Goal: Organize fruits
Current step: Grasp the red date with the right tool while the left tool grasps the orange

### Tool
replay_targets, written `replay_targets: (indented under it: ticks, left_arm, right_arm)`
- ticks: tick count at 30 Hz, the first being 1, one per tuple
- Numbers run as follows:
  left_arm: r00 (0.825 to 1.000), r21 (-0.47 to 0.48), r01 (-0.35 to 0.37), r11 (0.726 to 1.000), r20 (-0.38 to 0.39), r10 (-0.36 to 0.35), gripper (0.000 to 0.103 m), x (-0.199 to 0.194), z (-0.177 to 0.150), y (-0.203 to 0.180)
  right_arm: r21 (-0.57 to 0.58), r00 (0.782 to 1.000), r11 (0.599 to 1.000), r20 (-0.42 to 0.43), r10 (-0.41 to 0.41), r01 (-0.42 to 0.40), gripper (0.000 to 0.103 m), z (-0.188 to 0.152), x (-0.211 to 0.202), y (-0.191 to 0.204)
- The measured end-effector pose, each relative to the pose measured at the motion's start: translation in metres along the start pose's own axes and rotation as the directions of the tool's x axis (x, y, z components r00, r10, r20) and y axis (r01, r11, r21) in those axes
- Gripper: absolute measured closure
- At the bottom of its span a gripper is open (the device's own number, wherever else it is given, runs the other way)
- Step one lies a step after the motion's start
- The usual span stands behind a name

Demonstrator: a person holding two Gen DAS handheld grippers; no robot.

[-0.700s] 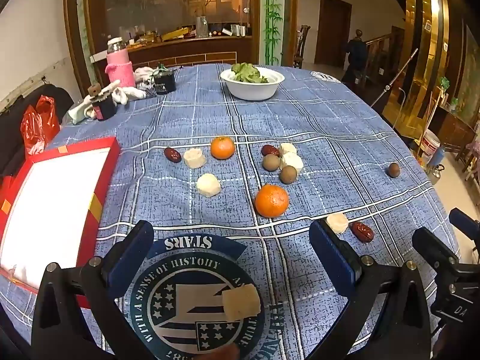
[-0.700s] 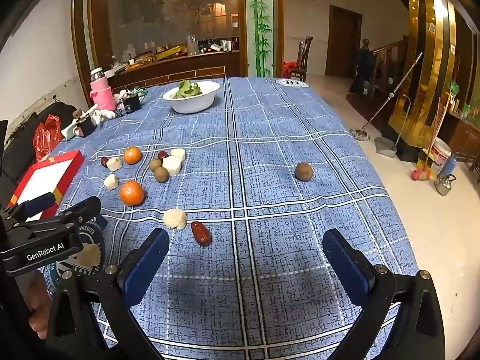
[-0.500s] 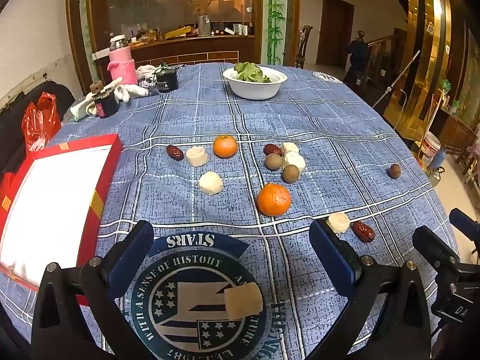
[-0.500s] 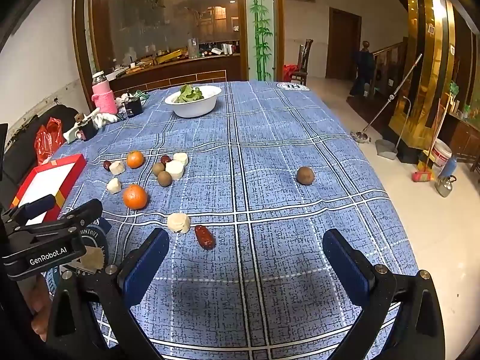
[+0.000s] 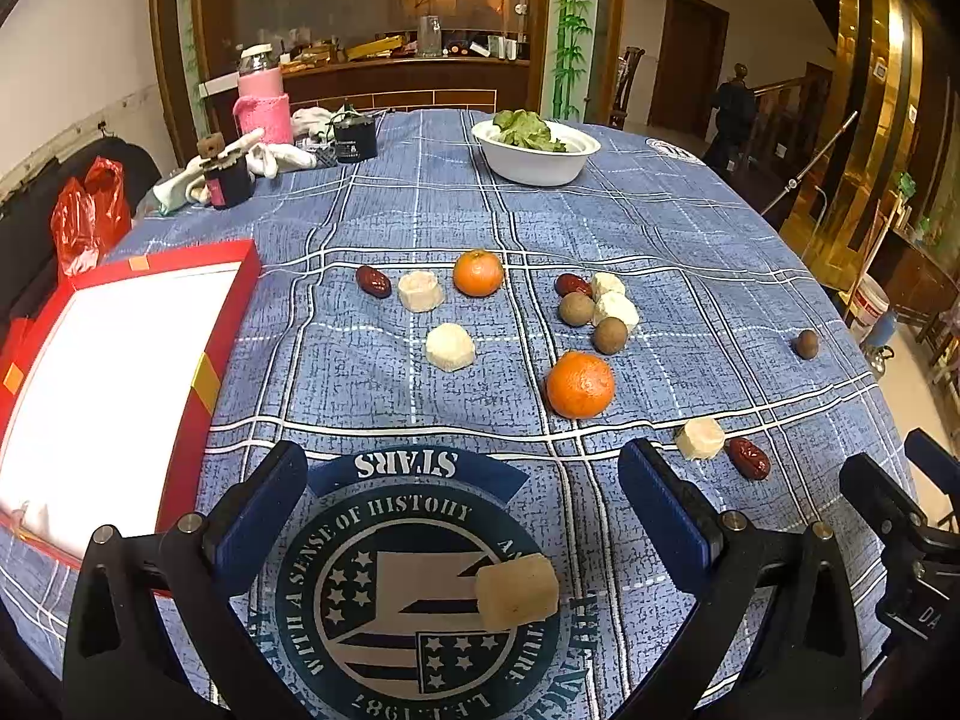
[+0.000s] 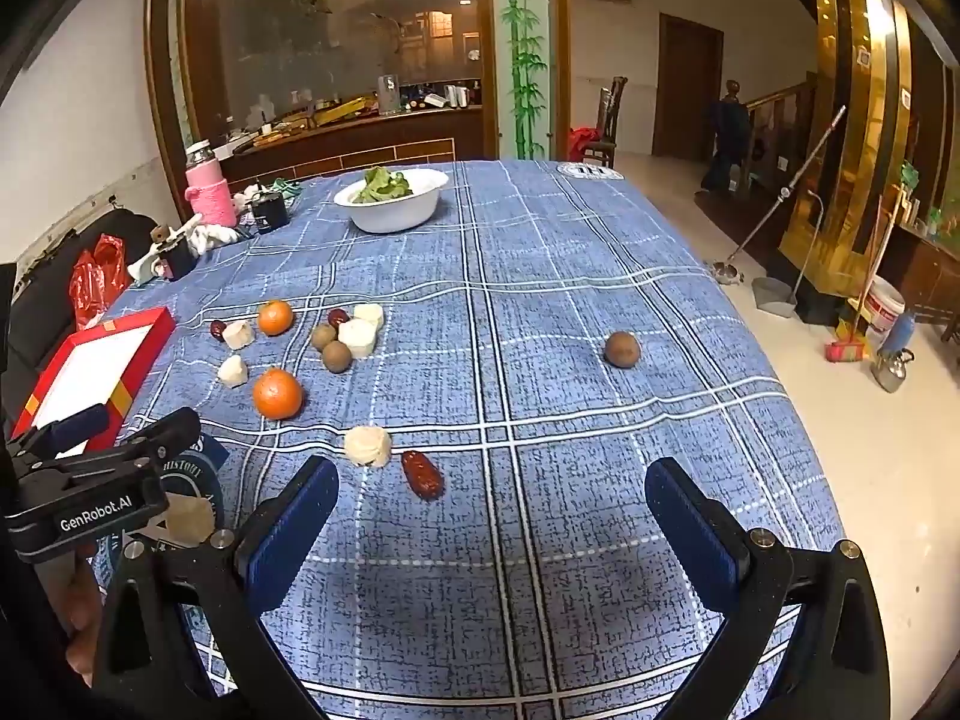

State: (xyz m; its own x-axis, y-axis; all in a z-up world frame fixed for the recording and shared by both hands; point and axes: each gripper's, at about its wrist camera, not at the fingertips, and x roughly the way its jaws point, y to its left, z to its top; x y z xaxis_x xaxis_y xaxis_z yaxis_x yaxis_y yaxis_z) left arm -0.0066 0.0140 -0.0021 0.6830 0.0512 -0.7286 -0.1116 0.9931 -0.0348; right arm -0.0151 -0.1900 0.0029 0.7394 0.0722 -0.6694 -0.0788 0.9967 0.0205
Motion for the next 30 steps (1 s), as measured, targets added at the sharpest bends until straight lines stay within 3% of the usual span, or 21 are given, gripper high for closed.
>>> replay_targets:
  ticks: [21, 30]
  left_arm:
    - [1.0, -0.005, 0.022, 1.0, -0.012, -0.022, 0.0, -0.001, -0.002, 0.003]
    - [0.999, -0.027, 0.041, 0.999, -0.016, -0.041, 0.0, -0.001, -0.006, 0.024]
  right_arm:
    - [-0.01, 1.0, 1.0, -0.004, -0.001, 0.001, 0.0, 0.0, 0.001, 0.001]
    - [0.034, 1.0, 0.999, -0.028, 0.012, -0.011, 0.0, -0.007, 0.005, -0.023]
